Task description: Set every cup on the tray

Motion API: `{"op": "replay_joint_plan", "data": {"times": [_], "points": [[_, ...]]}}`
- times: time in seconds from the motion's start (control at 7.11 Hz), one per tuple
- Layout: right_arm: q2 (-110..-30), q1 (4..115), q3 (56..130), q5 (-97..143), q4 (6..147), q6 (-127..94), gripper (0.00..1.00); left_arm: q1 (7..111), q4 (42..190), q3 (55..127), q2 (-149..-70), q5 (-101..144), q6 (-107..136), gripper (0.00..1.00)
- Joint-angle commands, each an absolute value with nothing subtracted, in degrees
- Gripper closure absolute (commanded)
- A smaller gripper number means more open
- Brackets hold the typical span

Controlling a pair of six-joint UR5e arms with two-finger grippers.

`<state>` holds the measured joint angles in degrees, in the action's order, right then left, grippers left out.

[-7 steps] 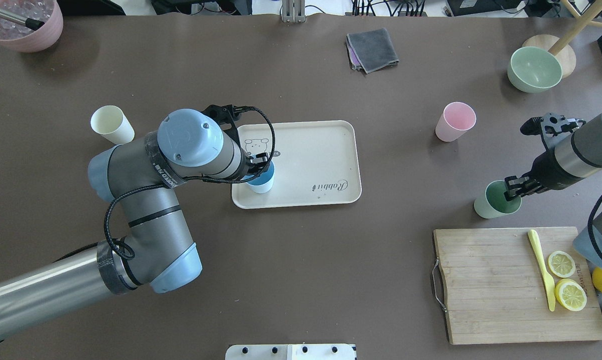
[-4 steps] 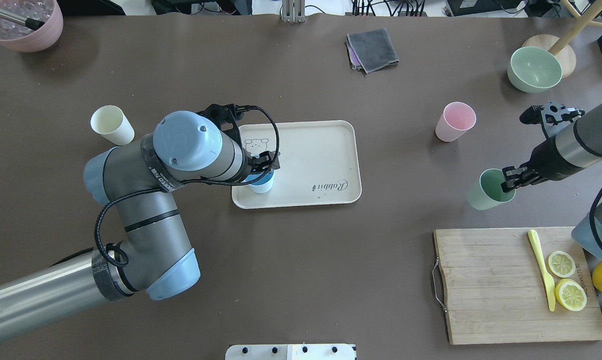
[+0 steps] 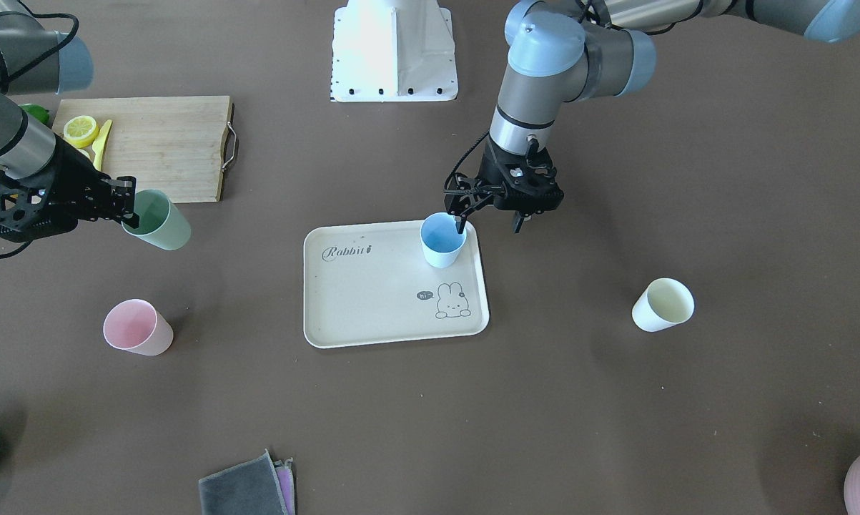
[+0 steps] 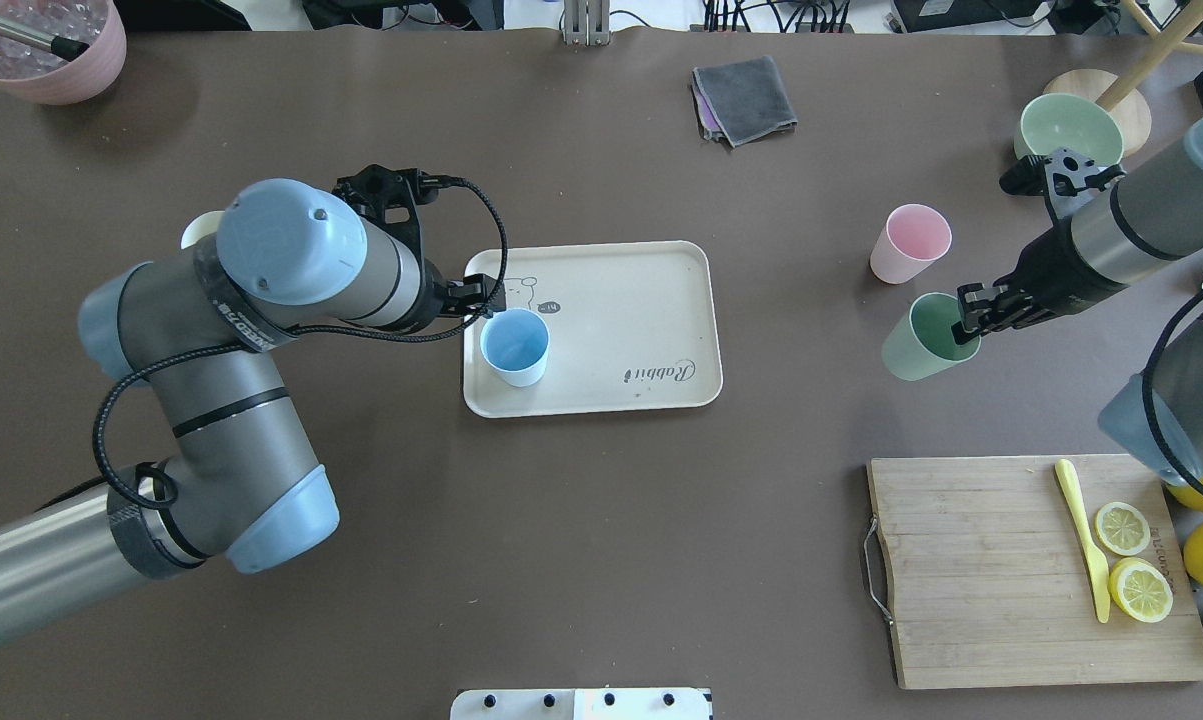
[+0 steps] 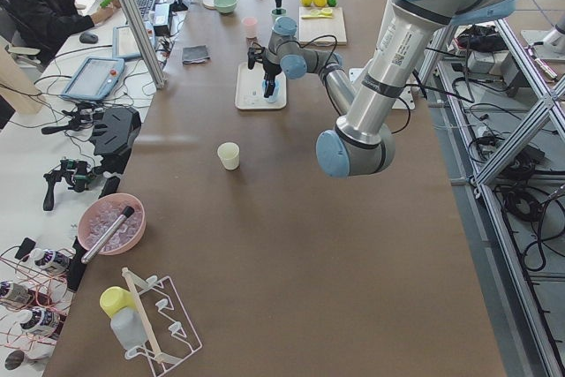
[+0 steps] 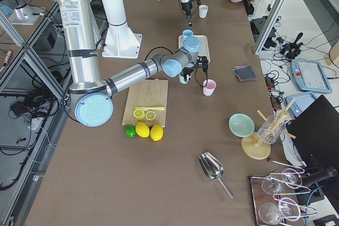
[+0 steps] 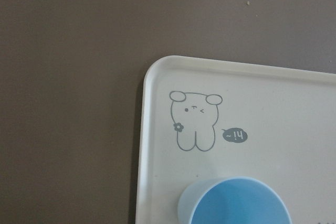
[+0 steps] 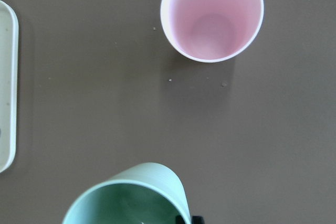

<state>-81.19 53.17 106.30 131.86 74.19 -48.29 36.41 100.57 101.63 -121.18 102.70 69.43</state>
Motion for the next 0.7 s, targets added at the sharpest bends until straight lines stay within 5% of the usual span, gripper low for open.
{"op": "replay_joint_plan", "data": {"times": [0.0, 0.56], "points": [[-75.2, 51.4, 106.6, 131.6, 74.6, -56.6, 1.00, 47.7, 99.3, 102.0, -117.2, 112.0, 56.6, 0.02], [-62.9, 45.9, 105.7, 126.6, 85.3, -59.7, 1.00, 60.7, 103.4, 89.1, -115.8, 114.9, 35.2, 0.02]]}}
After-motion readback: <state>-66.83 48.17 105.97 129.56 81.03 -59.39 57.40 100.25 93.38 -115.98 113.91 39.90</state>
